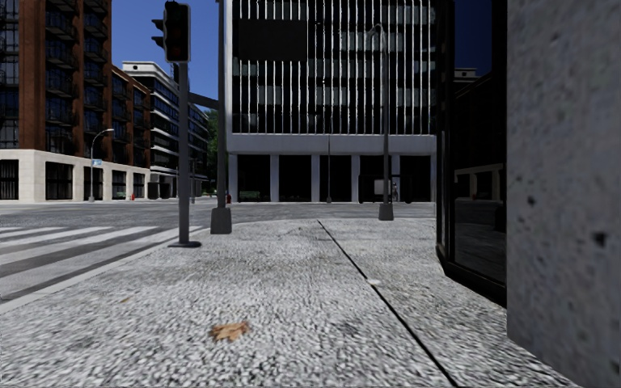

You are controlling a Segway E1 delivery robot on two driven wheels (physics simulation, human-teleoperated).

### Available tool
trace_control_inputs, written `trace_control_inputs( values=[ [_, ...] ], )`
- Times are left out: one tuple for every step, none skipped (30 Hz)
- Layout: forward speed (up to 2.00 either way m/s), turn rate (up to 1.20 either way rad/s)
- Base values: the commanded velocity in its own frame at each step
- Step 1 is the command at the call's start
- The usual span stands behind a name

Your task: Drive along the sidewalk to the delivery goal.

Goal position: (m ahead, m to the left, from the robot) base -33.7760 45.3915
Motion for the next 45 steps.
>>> trace_control_inputs(
  values=[
    [1.31,0.00],
    [1.31,0.00],
    [1.31,0.00],
    [1.31,0.00],
    [1.31,0.00],
    [1.31,0.00],
    [1.31,0.00],
    [1.31,0.00],
    [1.31,0.00],
    [1.31,0.00],
    [1.31,0.00],
    [1.31,0.00],
    [1.31,0.00],
    [1.31,0.00],
    [1.31,0.00],
    [1.31,0.00],
    [1.31,0.00],
    [1.31,0.00],
    [1.31,0.00],
    [1.31,0.00],
    [1.31,0.00],
    [1.31,0.00],
    [1.31,0.00],
    [1.31,0.00],
    [1.31,0.00],
    [1.31,0.00],
    [1.31,0.00],
    [1.31,0.00],
    [1.31,0.00],
    [1.31,0.00],
    [1.31,0.00],
    [1.31,0.00],
    [1.31,0.00],
    [1.31,0.11],
    [1.31,0.11],
    [1.31,0.22],
    [1.31,0.34],
    [1.31,0.43],
    [1.31,0.48],
    [1.31,0.48],
    [1.31,0.49],
    [1.31,0.52],
    [1.31,0.55],
    [1.31,0.59],
    [1.31,0.59]
  ],
)
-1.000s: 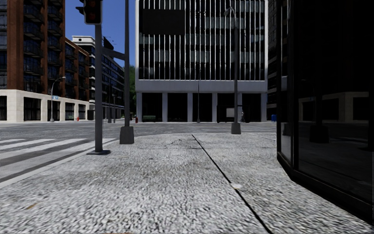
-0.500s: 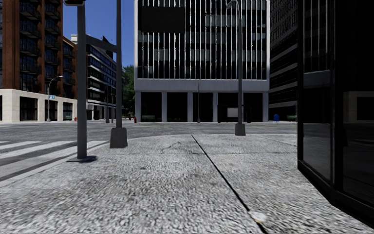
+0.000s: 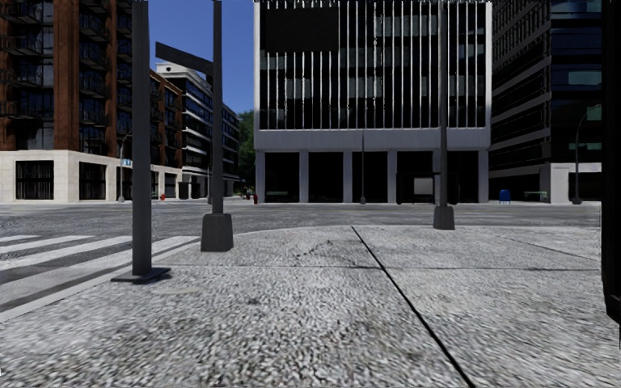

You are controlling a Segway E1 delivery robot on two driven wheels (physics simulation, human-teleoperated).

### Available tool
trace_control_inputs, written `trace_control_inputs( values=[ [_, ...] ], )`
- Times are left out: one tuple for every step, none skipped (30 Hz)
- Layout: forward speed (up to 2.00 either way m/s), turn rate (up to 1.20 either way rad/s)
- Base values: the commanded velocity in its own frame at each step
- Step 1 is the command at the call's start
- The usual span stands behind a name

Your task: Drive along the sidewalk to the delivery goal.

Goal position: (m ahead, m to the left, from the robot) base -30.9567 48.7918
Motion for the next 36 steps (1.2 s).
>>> trace_control_inputs(
  values=[
    [1.31,0.59],
    [1.31,0.60],
    [1.31,0.60],
    [1.31,0.60],
    [1.31,0.60],
    [1.31,0.60],
    [1.31,0.60],
    [1.31,0.60],
    [1.31,0.60],
    [1.31,0.60],
    [1.31,0.61],
    [1.31,0.66],
    [1.31,0.66],
    [1.31,0.69],
    [1.31,0.71],
    [1.31,0.71],
    [1.31,0.72],
    [1.31,0.73],
    [1.31,0.73],
    [1.31,0.77],
    [1.31,0.82],
    [1.31,0.84],
    [1.31,0.88],
    [1.31,0.93],
    [1.31,0.95],
    [1.31,0.96],
    [1.31,0.96],
    [1.31,0.96],
    [1.31,0.96],
    [1.31,0.96],
    [1.31,0.96],
    [1.31,0.96],
    [1.31,0.96],
    [1.31,0.96],
    [1.31,0.96],
    [1.31,0.96]
  ],
)
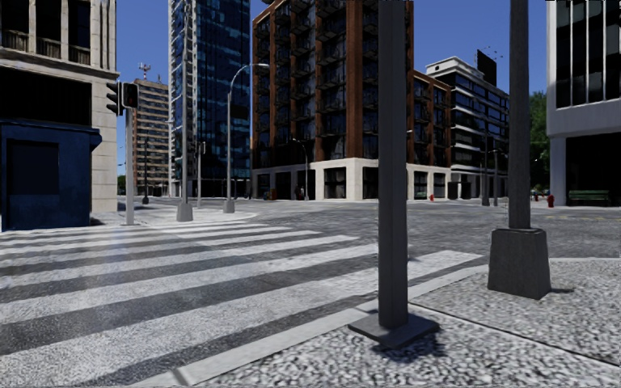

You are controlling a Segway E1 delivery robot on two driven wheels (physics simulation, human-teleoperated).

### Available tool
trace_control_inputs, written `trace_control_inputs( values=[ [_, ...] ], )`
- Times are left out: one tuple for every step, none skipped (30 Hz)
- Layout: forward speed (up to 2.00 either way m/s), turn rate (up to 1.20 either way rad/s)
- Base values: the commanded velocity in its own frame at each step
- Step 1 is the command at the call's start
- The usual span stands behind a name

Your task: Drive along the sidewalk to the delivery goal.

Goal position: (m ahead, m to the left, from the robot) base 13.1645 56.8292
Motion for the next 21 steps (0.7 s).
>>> trace_control_inputs(
  values=[
    [1.31,0.96],
    [1.31,0.96],
    [1.31,0.96],
    [1.31,0.96],
    [1.31,0.96],
    [1.31,0.96],
    [1.31,0.96],
    [1.31,0.96],
    [1.31,0.96],
    [1.31,0.96],
    [1.31,0.96],
    [1.31,0.93],
    [1.31,0.69],
    [1.31,0.00],
    [1.31,0.00],
    [1.31,0.00],
    [1.31,0.00],
    [1.31,0.00],
    [1.31,0.00],
    [1.31,0.00],
    [1.31,0.00]
  ],
)
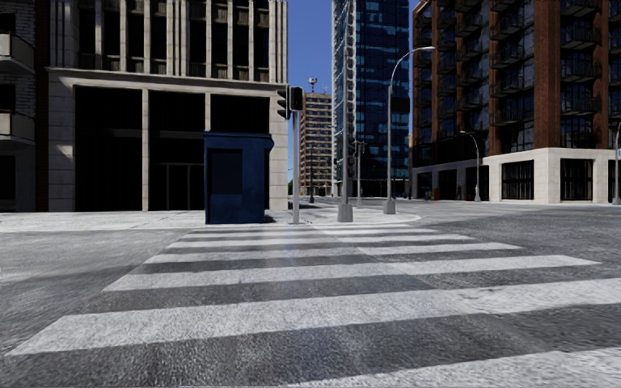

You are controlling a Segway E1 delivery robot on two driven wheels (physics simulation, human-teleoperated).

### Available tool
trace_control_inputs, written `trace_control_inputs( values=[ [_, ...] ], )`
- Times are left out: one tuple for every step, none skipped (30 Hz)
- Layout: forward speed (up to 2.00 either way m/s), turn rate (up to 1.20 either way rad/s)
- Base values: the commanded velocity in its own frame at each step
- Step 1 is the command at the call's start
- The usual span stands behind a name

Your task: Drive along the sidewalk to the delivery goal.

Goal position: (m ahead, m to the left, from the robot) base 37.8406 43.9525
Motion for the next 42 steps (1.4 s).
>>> trace_control_inputs(
  values=[
    [1.31,0.00],
    [1.31,0.00],
    [1.31,0.00],
    [1.31,0.00],
    [1.31,0.00],
    [1.31,0.00],
    [1.31,0.00],
    [1.31,0.00],
    [1.31,0.00],
    [1.31,-0.37],
    [1.31,-0.61],
    [1.31,-0.80],
    [1.31,-0.80],
    [1.31,-0.92],
    [1.31,-0.94],
    [1.31,-0.93],
    [1.31,-0.45],
    [1.31,0.00],
    [1.31,0.00],
    [1.31,0.00],
    [1.31,0.00],
    [1.31,0.00],
    [1.31,0.00],
    [1.31,0.00],
    [1.31,0.00],
    [1.31,0.00],
    [1.31,0.00],
    [1.31,0.00],
    [1.31,0.00],
    [1.31,0.00],
    [1.31,0.00],
    [1.31,0.00],
    [1.31,0.00],
    [1.31,0.00],
    [1.31,0.00],
    [1.31,0.00],
    [1.31,0.00],
    [1.31,0.00],
    [1.31,0.00],
    [1.31,0.00],
    [1.31,0.00],
    [1.31,0.00]
  ],
)
